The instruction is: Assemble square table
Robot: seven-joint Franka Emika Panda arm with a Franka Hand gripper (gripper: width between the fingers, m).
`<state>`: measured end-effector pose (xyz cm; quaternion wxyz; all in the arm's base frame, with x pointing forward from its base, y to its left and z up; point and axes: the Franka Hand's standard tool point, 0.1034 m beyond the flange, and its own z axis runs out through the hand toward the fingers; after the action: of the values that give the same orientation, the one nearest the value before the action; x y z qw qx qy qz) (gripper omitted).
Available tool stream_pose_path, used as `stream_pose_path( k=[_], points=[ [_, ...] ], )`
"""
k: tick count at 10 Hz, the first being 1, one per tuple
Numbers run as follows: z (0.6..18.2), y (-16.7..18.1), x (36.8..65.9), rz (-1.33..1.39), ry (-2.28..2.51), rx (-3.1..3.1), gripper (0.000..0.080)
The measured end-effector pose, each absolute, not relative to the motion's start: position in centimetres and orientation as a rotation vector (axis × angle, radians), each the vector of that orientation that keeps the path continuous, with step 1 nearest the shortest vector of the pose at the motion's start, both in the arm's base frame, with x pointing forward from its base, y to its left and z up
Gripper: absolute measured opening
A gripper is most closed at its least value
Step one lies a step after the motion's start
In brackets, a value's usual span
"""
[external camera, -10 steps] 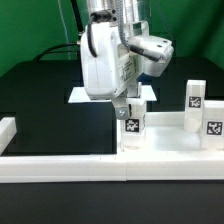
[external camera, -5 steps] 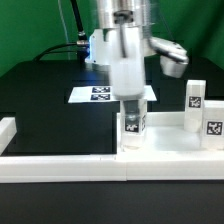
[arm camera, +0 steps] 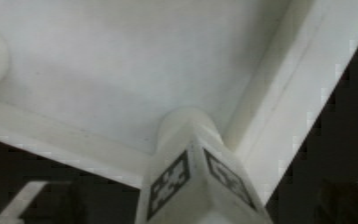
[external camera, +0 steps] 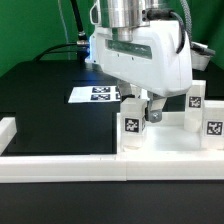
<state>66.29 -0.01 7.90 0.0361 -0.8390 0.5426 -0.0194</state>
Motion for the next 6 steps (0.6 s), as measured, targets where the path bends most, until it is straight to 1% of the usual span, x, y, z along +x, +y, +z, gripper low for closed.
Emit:
stream_pose_path(
  k=[1,3,4,6],
  points=[
    [7.76,-0.35,66.42,-0.086,1.368,-2.797,0.0649],
    [7.9,-0.54,67.13,-0.11,0.912,-3.009,0.0649],
    [7.91,-1.06,67.19,-0.112,0.774,-3.051,0.0649],
    [7.87,-0.93,67.17,-0.112,0.818,-3.038,0.0649]
  ],
)
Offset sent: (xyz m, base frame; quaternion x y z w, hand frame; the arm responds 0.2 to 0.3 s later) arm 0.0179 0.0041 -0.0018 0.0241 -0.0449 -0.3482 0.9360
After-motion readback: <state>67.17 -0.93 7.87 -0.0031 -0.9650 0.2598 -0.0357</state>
